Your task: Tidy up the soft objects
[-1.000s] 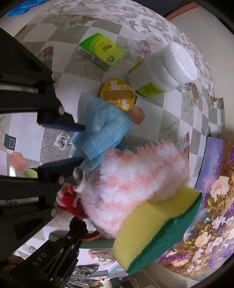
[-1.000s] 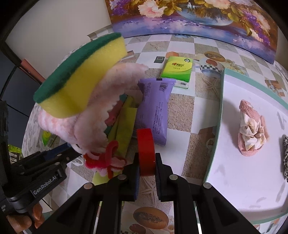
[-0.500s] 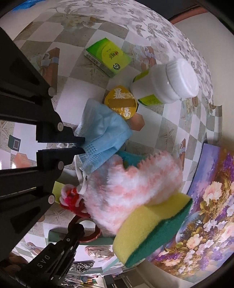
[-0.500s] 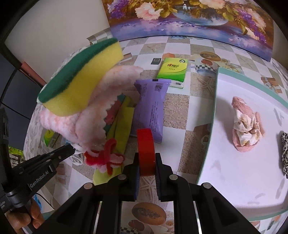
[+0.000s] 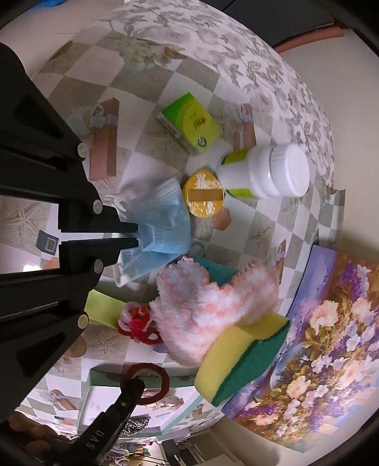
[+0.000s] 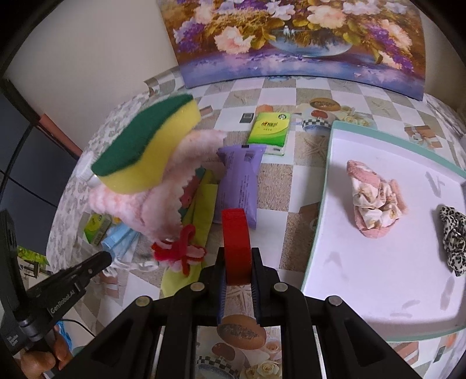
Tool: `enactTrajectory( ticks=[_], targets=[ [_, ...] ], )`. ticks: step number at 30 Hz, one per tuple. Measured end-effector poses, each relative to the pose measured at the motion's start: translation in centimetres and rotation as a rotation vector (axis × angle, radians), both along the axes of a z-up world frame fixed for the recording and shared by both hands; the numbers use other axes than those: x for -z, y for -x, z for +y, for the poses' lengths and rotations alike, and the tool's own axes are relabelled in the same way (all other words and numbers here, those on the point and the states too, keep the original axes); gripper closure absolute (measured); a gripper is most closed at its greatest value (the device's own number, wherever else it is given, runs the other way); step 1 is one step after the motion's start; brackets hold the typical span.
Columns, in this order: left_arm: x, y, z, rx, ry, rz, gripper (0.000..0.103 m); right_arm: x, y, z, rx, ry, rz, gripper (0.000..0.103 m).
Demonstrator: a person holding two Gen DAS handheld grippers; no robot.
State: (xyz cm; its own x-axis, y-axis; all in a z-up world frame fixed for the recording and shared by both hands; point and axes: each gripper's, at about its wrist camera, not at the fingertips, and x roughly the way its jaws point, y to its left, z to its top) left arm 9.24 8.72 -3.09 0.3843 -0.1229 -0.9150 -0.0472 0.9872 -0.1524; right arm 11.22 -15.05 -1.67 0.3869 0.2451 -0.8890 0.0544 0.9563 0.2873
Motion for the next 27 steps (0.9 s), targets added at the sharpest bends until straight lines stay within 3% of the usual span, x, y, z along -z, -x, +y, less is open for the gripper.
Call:
enactTrajectory(
  ticks=[6, 12, 19, 22, 24, 27],
  targets=[
    [-1.1, 0.7, 0.6, -0.013, -0.001, -0.03, 0.101, -1.1, 0.4, -0.5, 0.016, 0.0, -0.023, 0.088],
    [0.5, -0.7, 0.4, -0.029, 0.014, 0.018, 0.101, -1.2, 0.5, -0.3, 0.001, 0.016, -0.021, 0.088],
    [1.6, -2.8, -0.6, -0.012, -0.049, 0.054, 0.099, -0.4, 0.2, -0.1, -0.014, 0.028, 0.008, 0.088],
    [2.6, -3.6, -1.1, -0.007, -0.07, 0.082, 0.085, -0.3, 0.2, -0.2, -0.019, 0.032, 0.014, 0.088],
    [3.1, -3.6, -1.0, -0.009, -0.07, 0.087, 0.066, -0.2, 0.2, -0.1, -0.021, 0.034, 0.014, 0.088],
    [4.0, -3.9, -1.1, -0.01, -0.079, 0.109, 0.065, -0.1, 0.1, 0.0, -0.028, 0.041, 0.018, 0.088]
  ],
)
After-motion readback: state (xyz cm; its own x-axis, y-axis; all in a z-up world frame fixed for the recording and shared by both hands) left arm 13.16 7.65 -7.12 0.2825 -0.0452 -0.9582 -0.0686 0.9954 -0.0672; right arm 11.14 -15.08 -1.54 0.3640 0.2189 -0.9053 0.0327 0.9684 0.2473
